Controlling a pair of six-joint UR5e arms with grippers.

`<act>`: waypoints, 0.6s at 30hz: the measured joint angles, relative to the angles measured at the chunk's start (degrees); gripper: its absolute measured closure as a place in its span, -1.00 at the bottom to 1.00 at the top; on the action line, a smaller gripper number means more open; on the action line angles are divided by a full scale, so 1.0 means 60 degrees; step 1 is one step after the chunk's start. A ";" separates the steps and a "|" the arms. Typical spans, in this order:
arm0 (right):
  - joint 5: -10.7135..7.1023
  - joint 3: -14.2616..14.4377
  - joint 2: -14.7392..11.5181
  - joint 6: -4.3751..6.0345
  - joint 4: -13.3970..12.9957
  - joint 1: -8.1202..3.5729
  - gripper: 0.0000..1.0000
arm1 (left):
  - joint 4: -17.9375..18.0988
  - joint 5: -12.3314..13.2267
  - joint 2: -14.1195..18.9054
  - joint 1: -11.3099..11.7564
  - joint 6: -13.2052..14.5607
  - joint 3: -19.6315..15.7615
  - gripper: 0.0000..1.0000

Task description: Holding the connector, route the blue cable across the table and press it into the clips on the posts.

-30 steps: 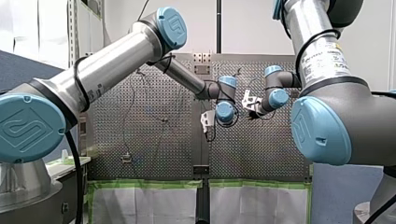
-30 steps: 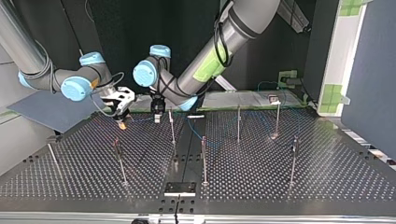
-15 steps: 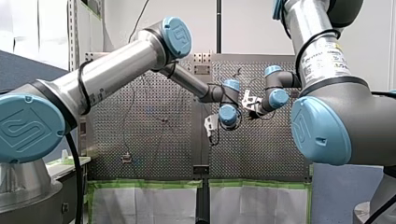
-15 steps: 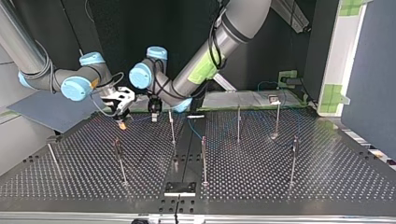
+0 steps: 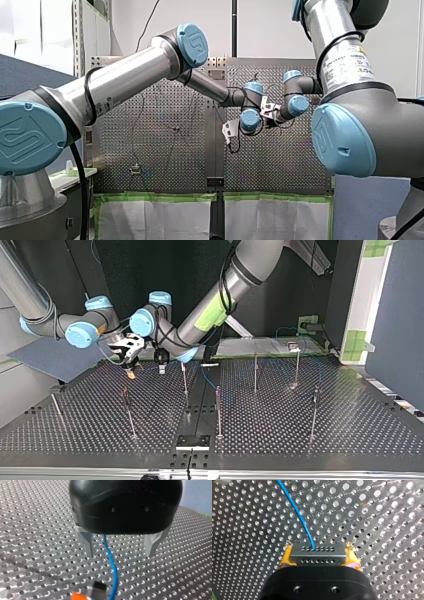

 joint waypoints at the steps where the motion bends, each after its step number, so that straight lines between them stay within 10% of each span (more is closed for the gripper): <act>1: 0.0001 0.0001 0.0001 0.0001 -0.0002 0.0000 1.00 | 0.0002 -0.0044 0.0000 -0.0007 -0.0001 0.0015 -0.62; 10: -0.0019 0.0001 0.0004 0.0001 -0.0011 -0.0001 1.00 | 0.0030 -0.0197 -0.0001 -0.0024 0.0082 -0.0034 0.76; 18: -0.0054 -0.0012 0.0003 -0.0013 0.0003 -0.0001 1.00 | 0.0170 -0.0195 -0.0001 0.0013 0.0071 -0.0170 1.00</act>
